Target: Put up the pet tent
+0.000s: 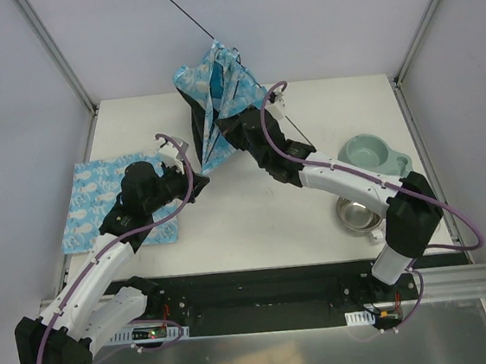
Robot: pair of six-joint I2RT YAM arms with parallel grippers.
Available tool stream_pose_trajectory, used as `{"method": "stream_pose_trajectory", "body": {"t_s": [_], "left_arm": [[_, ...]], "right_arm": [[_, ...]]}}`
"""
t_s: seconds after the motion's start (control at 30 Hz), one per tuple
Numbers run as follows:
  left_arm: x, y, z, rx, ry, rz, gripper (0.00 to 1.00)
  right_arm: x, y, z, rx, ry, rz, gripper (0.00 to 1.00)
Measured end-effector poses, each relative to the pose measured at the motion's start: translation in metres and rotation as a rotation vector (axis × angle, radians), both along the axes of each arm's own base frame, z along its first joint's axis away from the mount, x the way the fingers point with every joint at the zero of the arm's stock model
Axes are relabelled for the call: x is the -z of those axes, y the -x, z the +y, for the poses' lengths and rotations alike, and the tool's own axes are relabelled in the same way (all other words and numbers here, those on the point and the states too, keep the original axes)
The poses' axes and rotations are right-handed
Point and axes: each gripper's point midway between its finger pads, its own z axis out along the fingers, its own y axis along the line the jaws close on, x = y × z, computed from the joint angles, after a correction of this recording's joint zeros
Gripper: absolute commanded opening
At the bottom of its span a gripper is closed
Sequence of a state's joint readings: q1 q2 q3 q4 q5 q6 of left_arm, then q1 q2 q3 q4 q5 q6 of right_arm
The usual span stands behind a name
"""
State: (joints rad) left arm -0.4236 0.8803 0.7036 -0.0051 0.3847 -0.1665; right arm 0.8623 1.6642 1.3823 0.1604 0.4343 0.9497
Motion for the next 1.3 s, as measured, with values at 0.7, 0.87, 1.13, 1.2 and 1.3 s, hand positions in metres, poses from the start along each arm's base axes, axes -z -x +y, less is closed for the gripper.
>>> {"method": "stream_pose_trajectory", "body": {"t_s": [0.7,0.87,1.13,1.2,1.3], "left_arm": [[0.003,0.002,-0.001,-0.023,0.027,0.062,0.00],[-0.010,-0.002,-0.004,-0.092,0.104,0.163,0.00],[-0.014,-0.009,-0.004,-0.227,0.212,0.338,0.00],[-0.011,-0.010,-0.002,-0.261,0.220,0.367,0.00],[-0.013,-0.014,0.000,-0.313,0.241,0.404,0.00]], "right_arm": [[0.005,0.005,0.002,-0.082,0.033,-0.022,0.00],[0.003,0.004,0.001,-0.072,0.043,-0.035,0.00],[-0.003,0.010,0.012,-0.065,0.049,-0.057,0.00],[-0.004,0.013,0.015,-0.071,0.056,-0.061,0.00],[-0.005,0.020,0.021,-0.085,0.067,-0.070,0.00]]}}
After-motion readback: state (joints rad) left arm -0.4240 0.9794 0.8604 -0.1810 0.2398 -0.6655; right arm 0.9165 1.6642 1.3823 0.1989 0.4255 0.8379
